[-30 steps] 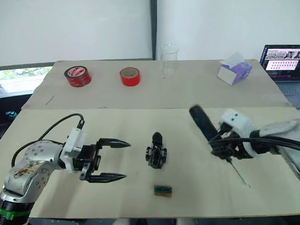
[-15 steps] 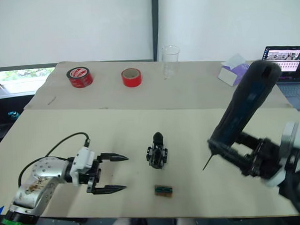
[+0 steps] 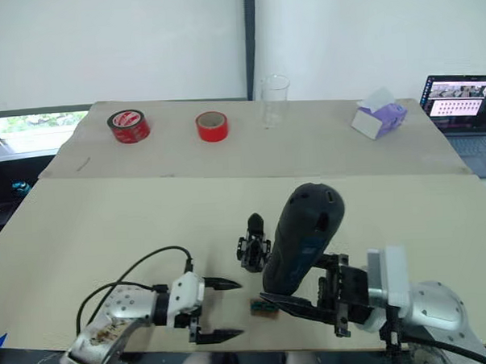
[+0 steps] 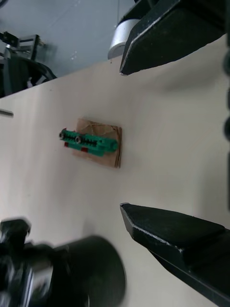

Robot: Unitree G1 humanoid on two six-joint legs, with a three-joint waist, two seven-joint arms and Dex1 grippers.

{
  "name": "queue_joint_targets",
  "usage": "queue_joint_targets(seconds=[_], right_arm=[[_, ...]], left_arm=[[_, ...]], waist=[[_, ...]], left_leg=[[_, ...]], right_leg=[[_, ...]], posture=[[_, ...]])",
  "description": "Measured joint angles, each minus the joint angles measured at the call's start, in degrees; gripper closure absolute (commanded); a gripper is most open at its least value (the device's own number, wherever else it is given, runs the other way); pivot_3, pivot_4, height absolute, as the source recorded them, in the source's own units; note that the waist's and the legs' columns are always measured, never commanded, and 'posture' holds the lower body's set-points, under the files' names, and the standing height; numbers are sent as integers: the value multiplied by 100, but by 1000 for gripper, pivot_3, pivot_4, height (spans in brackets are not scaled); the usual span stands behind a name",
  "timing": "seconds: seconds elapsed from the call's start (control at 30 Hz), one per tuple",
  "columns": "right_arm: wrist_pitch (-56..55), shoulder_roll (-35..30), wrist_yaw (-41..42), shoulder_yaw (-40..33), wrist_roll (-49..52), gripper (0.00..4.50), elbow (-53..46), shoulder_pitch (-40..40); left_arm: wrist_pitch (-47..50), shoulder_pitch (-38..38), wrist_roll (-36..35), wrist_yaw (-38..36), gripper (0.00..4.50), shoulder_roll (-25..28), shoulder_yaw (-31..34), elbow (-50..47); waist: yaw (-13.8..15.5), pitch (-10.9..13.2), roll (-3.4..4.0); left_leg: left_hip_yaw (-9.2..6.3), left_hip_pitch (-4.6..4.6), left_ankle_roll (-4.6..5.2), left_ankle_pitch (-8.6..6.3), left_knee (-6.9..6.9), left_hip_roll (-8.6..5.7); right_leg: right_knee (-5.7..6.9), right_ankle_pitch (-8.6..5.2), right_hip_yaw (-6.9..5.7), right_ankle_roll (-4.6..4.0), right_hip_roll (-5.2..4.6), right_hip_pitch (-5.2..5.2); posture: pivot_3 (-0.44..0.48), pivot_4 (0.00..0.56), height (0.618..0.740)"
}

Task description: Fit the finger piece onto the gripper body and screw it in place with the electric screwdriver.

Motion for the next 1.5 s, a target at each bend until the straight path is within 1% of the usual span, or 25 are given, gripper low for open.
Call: queue_joint_targets(seconds=[0.23,0.5,0.83,0.97,1.5], right_arm=[[-474,-358,147,261,-169,2567,428,-88],[-737,-581,197,433,-174,2567,503,86],[-986,-656,188,644,-306,2567,709,95],[-1125,-671,188,671,-389,2567,760,92],[-1255,-781,148,761,-431,2567,931,40]], left_arm=[[-30,-78,48,53,0,-134,-215,73],[168,-331,50,89,0,-261,-339,139],[264,-326,-2,105,0,-268,-343,136],[142,-272,13,106,0,-203,-341,138],[-186,-257,12,148,0,-253,-340,336]], waist=[[18,0,0],[14,0,0],[16,0,0],[14,0,0],[32,0,0]], left_leg=[[-2,0,3,0,-2,1],[-3,-1,8,1,-2,1],[-2,-1,9,1,-1,1],[-3,0,8,1,-1,2],[-3,1,8,1,-1,2]], right_leg=[[0,-1,-3,-5,-5,0],[0,-2,-4,-4,-5,0],[0,-2,-4,-2,-6,0],[-1,-2,-4,-2,-7,0],[-2,-3,-4,-2,-17,1]], posture=[[0,150,740],[0,150,740],[0,150,740],[0,150,740],[0,150,740]])
